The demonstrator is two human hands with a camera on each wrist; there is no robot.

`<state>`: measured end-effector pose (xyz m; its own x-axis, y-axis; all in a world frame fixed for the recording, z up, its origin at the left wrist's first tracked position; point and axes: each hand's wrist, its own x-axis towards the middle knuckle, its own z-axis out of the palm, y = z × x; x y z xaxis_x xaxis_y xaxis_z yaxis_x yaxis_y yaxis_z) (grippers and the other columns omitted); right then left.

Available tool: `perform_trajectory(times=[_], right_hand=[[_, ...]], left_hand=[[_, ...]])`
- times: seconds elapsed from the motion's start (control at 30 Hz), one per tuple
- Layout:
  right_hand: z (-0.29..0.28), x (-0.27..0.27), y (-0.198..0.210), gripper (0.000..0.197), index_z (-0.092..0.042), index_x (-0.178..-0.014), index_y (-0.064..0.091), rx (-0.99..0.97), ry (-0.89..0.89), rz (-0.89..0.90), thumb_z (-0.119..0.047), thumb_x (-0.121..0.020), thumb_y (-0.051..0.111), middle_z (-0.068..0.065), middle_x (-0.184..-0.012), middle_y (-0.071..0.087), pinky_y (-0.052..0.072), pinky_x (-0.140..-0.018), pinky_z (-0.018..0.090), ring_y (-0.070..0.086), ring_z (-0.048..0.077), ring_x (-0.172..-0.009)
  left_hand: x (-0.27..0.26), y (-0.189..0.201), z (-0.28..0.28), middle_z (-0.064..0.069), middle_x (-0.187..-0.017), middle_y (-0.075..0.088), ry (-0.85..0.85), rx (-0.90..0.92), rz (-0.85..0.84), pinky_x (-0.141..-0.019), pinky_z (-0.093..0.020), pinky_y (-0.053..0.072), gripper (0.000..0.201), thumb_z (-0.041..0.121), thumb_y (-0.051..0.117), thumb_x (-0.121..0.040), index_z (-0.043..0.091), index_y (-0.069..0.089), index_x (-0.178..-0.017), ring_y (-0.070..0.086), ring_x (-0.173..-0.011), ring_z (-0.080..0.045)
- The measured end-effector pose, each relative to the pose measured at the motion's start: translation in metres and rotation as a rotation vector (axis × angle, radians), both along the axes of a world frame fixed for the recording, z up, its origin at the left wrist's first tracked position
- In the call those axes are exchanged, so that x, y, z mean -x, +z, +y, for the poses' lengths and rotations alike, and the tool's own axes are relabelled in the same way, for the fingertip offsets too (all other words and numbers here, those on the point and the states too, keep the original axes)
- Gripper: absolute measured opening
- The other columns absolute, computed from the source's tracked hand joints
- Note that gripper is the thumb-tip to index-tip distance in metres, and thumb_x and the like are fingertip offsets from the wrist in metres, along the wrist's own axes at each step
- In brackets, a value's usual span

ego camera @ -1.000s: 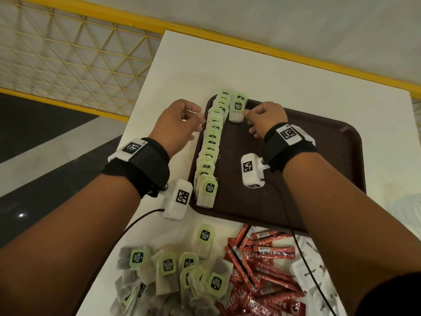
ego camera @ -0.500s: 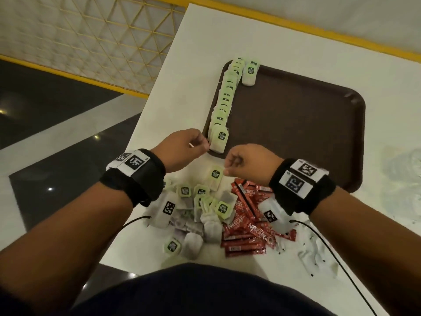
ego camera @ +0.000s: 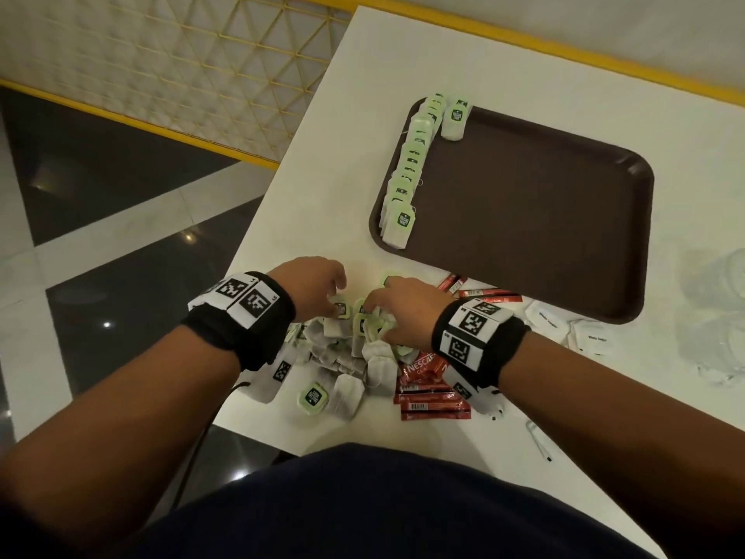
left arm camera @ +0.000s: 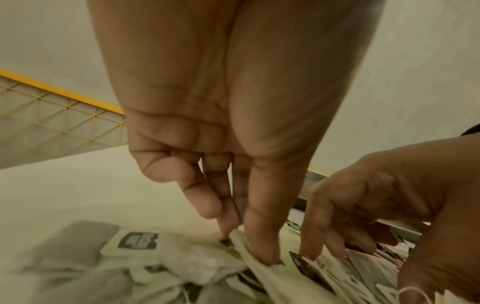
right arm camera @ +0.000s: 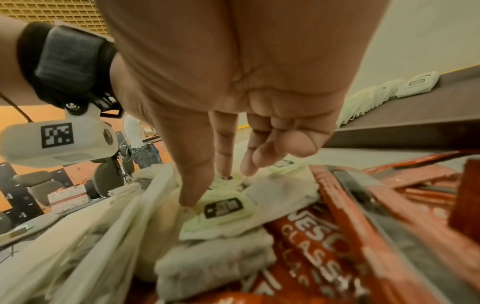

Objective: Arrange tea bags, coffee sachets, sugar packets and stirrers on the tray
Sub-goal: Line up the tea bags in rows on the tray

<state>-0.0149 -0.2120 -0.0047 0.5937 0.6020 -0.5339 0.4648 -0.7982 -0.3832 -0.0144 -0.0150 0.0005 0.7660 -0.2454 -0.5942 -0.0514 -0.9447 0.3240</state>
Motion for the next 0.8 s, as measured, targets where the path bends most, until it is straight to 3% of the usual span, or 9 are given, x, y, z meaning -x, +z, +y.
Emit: perform_trajectory(times=[0.2, 0.47, 0.57, 0.67, 0.8], right_hand=[[0.003, 0.001, -0.007, 0.032, -0.025, -0.110, 0.060, -0.025, -0.017, -0.019, -0.027, -0.081, 0.072, -0.004, -0.095, 0.041, 0.039, -0.074, 0.030, 0.047, 0.020, -0.093], [-0.008, -0.001, -0.001, 0.013, -0.024, -0.086, 0.060, -0.173, -0.052, 0.022, -0.025, -0.077, 0.069, -0.011, -0.085, 0.054, 0.039, -0.069, 0.028, 0.050, 0.013, -0.085], [-0.015, -0.006, 0.008, 0.012, -0.022, -0.087, 0.061, -0.242, -0.105, 0.081, -0.021, -0.078, 0.070, -0.014, -0.078, 0.054, 0.040, -0.064, 0.023, 0.053, 0.010, -0.079], [-0.021, -0.014, 0.020, 0.011, -0.019, -0.090, 0.064, -0.327, -0.138, 0.109, -0.019, -0.081, 0.070, -0.005, -0.087, 0.064, 0.050, -0.073, 0.032, 0.061, 0.015, -0.081], [-0.029, -0.030, 0.035, 0.012, -0.019, -0.093, 0.063, -0.462, -0.238, 0.140, -0.021, -0.085, 0.072, -0.001, -0.085, 0.065, 0.049, -0.067, 0.025, 0.057, 0.006, -0.070]], left_hand=[[0.001, -0.004, -0.004, 0.010, -0.090, 0.056, 0.050, 0.027, -0.014, -0.073, -0.024, 0.040, 0.028, 0.029, 0.075, -0.083, 0.019, 0.065, -0.107, 0.053, -0.084, -0.011], [-0.001, 0.008, -0.007, 0.009, -0.095, 0.060, 0.075, 0.178, -0.032, -0.067, -0.020, 0.039, 0.013, 0.032, 0.066, -0.090, 0.020, 0.060, -0.095, 0.054, -0.085, -0.012], [-0.007, 0.017, -0.007, 0.010, -0.085, 0.061, 0.121, 0.303, -0.072, -0.065, -0.020, 0.041, 0.012, 0.030, 0.068, -0.089, 0.020, 0.061, -0.092, 0.057, -0.078, -0.011], [-0.014, 0.024, -0.011, 0.002, -0.085, 0.065, 0.218, 0.483, -0.134, -0.069, -0.021, 0.045, 0.008, 0.027, 0.069, -0.089, 0.021, 0.066, -0.094, 0.059, -0.075, -0.013], [-0.028, 0.024, -0.022, 0.005, -0.083, 0.066, 0.365, 0.641, -0.176, -0.072, -0.022, 0.045, 0.014, 0.027, 0.061, -0.096, 0.016, 0.070, -0.096, 0.057, -0.074, -0.007]])
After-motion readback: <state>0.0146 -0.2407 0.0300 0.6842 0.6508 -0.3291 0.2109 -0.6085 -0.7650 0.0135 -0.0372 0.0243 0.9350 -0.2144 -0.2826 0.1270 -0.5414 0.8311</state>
